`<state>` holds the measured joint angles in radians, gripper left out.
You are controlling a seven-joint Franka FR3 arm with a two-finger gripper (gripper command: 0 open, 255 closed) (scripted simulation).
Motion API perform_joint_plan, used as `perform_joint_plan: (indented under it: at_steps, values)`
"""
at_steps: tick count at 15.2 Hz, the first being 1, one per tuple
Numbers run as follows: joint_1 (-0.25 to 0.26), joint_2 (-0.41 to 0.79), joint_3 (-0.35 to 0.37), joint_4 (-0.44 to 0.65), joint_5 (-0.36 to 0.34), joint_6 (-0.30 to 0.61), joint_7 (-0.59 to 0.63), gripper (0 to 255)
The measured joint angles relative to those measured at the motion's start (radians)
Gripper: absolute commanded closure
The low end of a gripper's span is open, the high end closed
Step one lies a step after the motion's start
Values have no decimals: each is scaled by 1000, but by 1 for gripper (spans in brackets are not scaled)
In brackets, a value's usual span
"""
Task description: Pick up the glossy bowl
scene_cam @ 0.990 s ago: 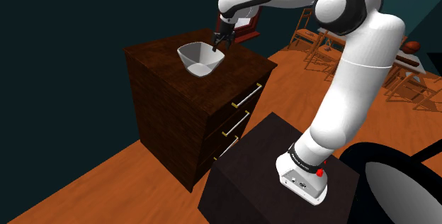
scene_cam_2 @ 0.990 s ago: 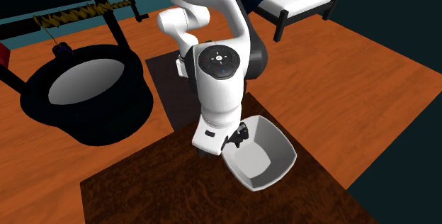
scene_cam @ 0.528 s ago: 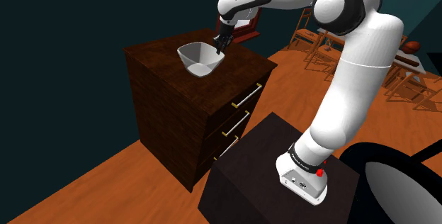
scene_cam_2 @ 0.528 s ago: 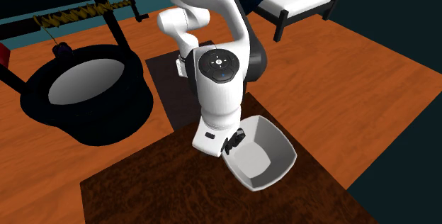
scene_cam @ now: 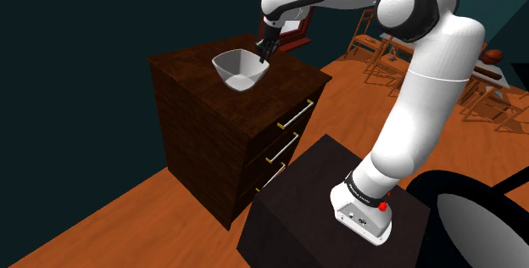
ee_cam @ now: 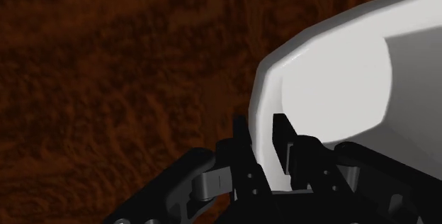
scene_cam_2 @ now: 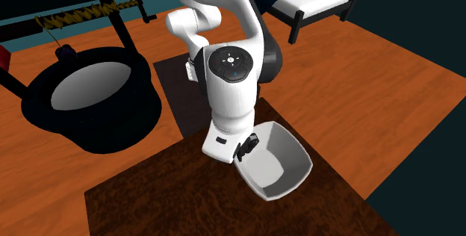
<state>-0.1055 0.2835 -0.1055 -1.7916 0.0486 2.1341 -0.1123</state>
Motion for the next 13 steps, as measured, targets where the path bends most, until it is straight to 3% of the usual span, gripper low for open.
perform_joint_plan:
  at_steps: [13]
  values:
    - [0,-47,-3,106,-9,-153,6,255]
